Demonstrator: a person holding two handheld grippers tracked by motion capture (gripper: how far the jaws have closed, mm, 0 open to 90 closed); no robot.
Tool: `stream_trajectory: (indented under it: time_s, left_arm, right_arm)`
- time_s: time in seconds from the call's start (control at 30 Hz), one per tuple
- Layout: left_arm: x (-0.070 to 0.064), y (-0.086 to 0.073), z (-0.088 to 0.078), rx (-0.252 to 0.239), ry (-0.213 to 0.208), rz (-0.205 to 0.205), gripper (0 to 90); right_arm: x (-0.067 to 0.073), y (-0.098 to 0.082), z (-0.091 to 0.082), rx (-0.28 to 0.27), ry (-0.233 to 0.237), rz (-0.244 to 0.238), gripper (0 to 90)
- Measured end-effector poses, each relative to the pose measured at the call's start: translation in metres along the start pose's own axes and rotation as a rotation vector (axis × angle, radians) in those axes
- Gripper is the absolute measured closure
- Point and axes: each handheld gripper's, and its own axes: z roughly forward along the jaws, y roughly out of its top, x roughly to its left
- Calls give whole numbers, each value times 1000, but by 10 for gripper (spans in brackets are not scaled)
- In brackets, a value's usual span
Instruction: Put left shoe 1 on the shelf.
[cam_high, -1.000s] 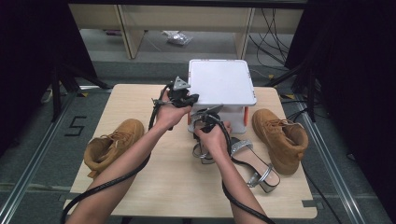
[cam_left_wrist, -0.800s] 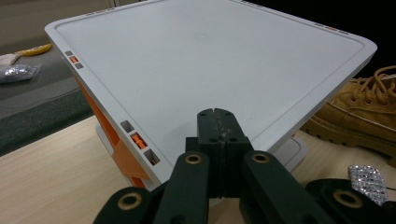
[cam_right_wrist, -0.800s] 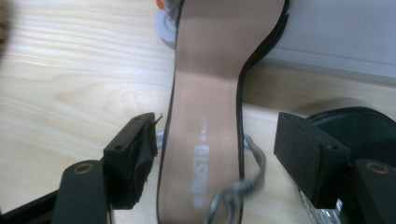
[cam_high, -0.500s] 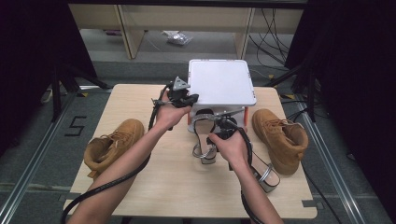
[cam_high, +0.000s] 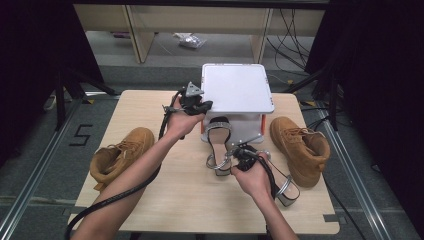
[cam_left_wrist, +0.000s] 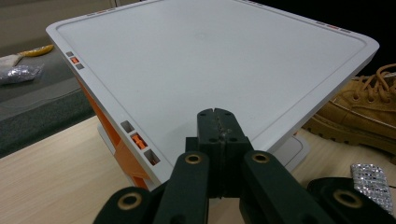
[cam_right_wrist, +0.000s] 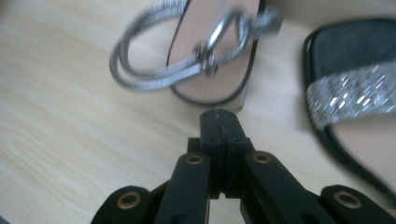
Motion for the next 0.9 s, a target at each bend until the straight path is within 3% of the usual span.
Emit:
stream_trajectory:
  time_s: [0.1,0.17,0.2,0.27,0.3,0.33,0.37,0.4,0.57,0.6,0.67,0.7,0.77,0.8,0.9]
  left_arm:
    - [1,0,0,-1,-4,-7,899]
    - [1,0,0,-2,-6,-10,899]
    - [1,0,0,-2,-5,-9,899]
    - [1,0,0,-2,-5,-9,899]
    - [1,0,0,-2,-5,-9,899]
    - [0,0,0,-1,-4,-7,899]
    - [0,0,0,-1,-3,-6,899]
    - [0,0,0,-1,-4,-8,899]
    - [0,0,1,-8,-6,-17,899]
    - [0,0,0,-6,-4,-11,899]
    - [0,0,0,-5,-4,-9,899]
    - [0,0,1,-8,-4,-12,899]
    - [0,0,0,-7,-4,-9,899]
    - [0,0,0,-7,-4,-9,899]
    - [0,0,0,-3,-4,-6,899]
  right_arm:
    - [1,-9,8,27,9,-18,900]
    - [4,-11,15,59,25,23,900]
    - [4,-12,18,58,33,18,900]
    - [6,-12,23,52,37,35,900]
    - [6,-11,25,38,5,19,900]
    - [6,-11,25,38,5,19,900]
    - [6,-11,26,23,36,-7,900]
    - [6,-8,28,1,38,-24,900]
    - [9,-5,35,-1,21,-23,900]
    - [9,-6,35,2,40,-5,900]
    - [8,-6,37,-4,40,-23,900]
    - [10,-8,38,-13,22,6,900]
    - [11,-8,38,-26,26,19,900]
    - [9,-9,39,-45,32,-6,900]
    - [10,-9,41,-60,38,0,900]
